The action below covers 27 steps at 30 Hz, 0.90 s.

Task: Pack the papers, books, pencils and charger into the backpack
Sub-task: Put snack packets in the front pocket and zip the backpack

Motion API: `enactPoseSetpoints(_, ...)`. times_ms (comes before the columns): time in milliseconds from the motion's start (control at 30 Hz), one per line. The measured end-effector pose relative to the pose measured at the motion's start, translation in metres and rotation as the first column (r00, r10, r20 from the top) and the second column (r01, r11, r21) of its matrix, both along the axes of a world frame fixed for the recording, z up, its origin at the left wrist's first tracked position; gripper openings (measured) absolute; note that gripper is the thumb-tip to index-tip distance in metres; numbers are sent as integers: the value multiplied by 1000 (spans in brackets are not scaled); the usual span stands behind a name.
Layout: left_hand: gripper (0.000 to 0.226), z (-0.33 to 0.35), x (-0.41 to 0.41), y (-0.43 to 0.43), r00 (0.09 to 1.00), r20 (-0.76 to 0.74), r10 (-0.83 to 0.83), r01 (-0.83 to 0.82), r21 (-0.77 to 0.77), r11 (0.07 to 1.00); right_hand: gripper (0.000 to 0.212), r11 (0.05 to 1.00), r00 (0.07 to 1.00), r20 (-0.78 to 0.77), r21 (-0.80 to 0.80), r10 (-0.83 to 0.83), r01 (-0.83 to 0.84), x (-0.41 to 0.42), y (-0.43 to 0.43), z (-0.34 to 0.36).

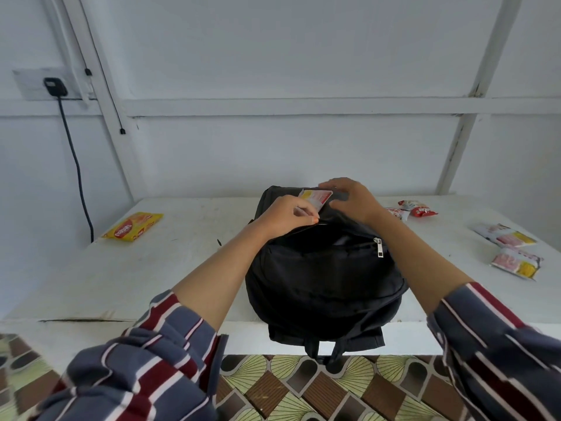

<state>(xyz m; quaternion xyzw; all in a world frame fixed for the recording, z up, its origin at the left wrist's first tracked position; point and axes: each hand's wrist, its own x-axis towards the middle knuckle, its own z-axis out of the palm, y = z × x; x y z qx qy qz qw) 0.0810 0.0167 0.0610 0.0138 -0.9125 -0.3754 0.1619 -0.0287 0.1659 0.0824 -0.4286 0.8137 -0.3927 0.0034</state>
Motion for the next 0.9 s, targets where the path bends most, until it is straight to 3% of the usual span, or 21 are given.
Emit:
enactPoseSetpoints(100,9,0,1,1,1000,1,-10,10,-11,1000,53,976,998,-45,212,53,-43,-6,-15,-5)
enactPoseSetpoints(267,10,-2,0,-2,1000,8,-17,17,-46,999,39,959,992,-90,276,92,-64,-5,-21,-12)
enactPoseSetpoints(433,7,5,-3,-3,998,-65,-14,8,-91,996,32,994,990,-134,95,-31,44,-7,-14,-12)
enactPoseSetpoints(633,10,19,-3,-1,995,-104,2,-5,-35,999,30,969,978,-14,-141,-207,203,-9,19,3)
enactPoseSetpoints(700,9,21,-4,0,992,-130,8,-11,-27,1000,31,978,987,33,-136,-156,159,-12,34,5)
enactPoseSetpoints(900,11,25,-3,5,985,-165,53,-55,-9,998,36,942,952,271,-331,145,-50,12,67,1)
